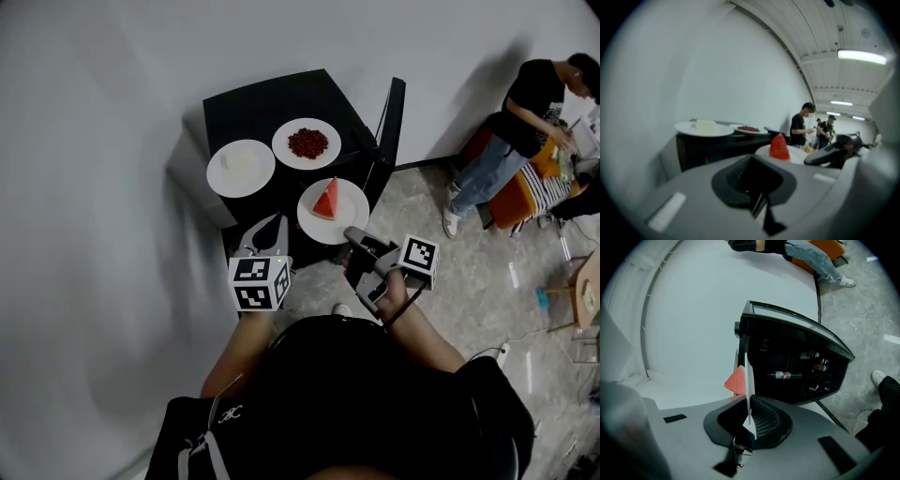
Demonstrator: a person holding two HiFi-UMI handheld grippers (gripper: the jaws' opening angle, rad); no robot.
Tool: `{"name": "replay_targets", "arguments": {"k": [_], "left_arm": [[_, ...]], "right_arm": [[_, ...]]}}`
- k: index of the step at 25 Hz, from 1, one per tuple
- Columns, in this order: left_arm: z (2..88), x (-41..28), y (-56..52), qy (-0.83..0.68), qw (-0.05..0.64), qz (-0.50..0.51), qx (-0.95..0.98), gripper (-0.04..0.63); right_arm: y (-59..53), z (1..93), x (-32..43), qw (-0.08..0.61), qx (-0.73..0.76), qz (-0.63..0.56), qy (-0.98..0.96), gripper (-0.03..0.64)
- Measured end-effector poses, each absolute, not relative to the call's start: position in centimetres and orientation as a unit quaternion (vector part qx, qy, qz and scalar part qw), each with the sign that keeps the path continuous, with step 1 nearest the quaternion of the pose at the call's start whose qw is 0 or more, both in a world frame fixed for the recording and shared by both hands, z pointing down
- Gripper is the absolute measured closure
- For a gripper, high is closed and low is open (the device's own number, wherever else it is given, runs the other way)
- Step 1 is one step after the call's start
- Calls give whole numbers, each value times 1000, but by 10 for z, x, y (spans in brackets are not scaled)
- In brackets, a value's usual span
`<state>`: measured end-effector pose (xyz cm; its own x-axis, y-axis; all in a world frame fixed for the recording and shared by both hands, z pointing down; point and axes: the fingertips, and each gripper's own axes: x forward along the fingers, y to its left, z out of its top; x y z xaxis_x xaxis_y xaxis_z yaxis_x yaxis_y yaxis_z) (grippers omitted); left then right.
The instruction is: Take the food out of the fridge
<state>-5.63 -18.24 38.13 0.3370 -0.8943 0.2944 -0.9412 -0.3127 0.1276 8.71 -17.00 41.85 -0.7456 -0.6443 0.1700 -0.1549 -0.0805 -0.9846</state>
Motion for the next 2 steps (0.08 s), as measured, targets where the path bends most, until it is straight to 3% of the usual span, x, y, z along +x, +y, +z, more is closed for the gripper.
{"name": "replay_targets", "arguments": {"k": [2], "left_arm": [[382, -56, -184, -572, 140, 85, 804, 595]], "right_arm": [[-171, 417, 89, 186, -306, -665, 656, 604]]}}
